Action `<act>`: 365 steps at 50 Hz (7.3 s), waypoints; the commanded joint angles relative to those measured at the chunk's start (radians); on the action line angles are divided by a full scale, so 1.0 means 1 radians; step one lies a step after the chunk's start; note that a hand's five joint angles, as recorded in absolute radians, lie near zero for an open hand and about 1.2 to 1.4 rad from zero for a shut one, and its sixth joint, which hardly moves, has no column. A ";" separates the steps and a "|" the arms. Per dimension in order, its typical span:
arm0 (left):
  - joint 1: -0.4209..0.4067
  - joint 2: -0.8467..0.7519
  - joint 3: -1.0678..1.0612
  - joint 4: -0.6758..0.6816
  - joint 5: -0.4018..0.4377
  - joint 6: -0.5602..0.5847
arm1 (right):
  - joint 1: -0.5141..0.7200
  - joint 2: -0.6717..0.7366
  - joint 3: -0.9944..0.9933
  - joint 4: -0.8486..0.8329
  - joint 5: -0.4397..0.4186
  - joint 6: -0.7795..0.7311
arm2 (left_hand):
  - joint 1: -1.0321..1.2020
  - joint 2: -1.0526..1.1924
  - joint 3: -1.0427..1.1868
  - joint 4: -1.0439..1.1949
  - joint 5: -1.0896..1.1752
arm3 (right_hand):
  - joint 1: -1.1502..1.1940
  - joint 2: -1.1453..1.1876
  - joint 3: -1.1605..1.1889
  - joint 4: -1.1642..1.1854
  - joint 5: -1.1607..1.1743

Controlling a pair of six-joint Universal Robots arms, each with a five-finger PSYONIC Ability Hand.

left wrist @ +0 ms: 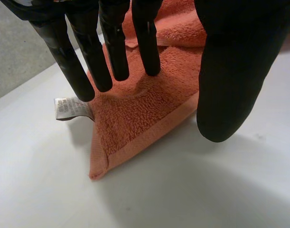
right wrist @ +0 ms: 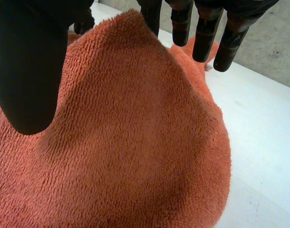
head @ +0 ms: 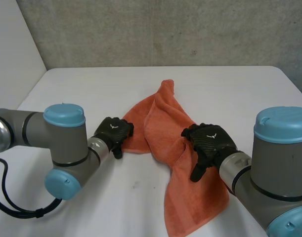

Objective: Fold the laundry

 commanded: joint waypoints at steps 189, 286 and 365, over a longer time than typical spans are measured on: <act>-0.260 -0.113 0.081 0.065 -0.020 -0.229 | -0.379 0.157 -0.250 0.090 -0.077 -0.082 | 0.314 0.315 0.315 0.315 0.315 | 1.182 1.174 1.181 1.160 1.155; -0.039 0.347 -0.243 0.089 -0.062 -0.096 | -0.495 0.054 -0.318 0.188 -0.215 0.042 | 0.848 0.849 0.849 0.849 0.849 | -0.040 -0.048 -0.041 -0.062 -0.067; 0.052 0.327 -0.273 -0.035 -0.057 0.123 | -0.368 -0.013 -0.171 0.240 -0.006 -0.728 | 0.848 0.849 0.849 0.849 0.849 | 1.182 1.174 1.181 1.160 1.155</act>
